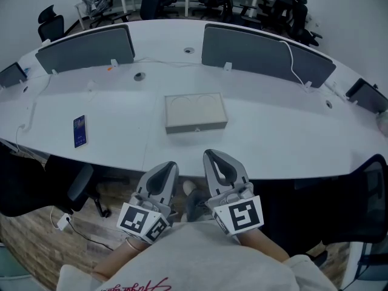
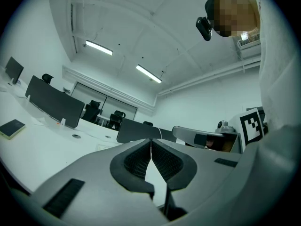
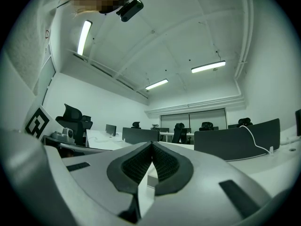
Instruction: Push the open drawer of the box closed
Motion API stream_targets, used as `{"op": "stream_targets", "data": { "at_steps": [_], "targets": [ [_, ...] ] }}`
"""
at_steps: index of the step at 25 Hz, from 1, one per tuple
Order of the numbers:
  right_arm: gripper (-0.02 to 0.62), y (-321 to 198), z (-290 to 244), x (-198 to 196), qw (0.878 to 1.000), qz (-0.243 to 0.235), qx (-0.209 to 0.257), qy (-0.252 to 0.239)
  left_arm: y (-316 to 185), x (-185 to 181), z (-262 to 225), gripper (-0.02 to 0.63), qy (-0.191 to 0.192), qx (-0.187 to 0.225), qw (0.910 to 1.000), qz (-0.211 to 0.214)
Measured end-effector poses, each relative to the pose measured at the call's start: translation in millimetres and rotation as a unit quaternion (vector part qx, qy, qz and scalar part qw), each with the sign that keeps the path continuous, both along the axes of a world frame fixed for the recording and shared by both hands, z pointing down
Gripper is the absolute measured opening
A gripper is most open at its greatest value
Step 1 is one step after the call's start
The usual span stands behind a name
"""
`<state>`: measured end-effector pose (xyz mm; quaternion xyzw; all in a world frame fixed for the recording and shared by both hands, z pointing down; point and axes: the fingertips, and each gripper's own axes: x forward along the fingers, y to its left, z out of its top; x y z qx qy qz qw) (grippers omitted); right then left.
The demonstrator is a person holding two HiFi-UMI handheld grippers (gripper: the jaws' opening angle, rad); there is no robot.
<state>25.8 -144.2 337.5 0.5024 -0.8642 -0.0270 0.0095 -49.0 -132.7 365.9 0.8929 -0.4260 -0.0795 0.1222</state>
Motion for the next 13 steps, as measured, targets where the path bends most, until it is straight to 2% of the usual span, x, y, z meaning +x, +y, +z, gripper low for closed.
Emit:
{"op": "stream_targets", "data": {
  "at_steps": [13],
  "targets": [
    [0.018,-2.8,-0.6,-0.5,1.0,0.0,-0.002,-0.009,-3.7,1.4,2.5,0.018,0.002,-0.001,1.0,0.007]
  ]
}}
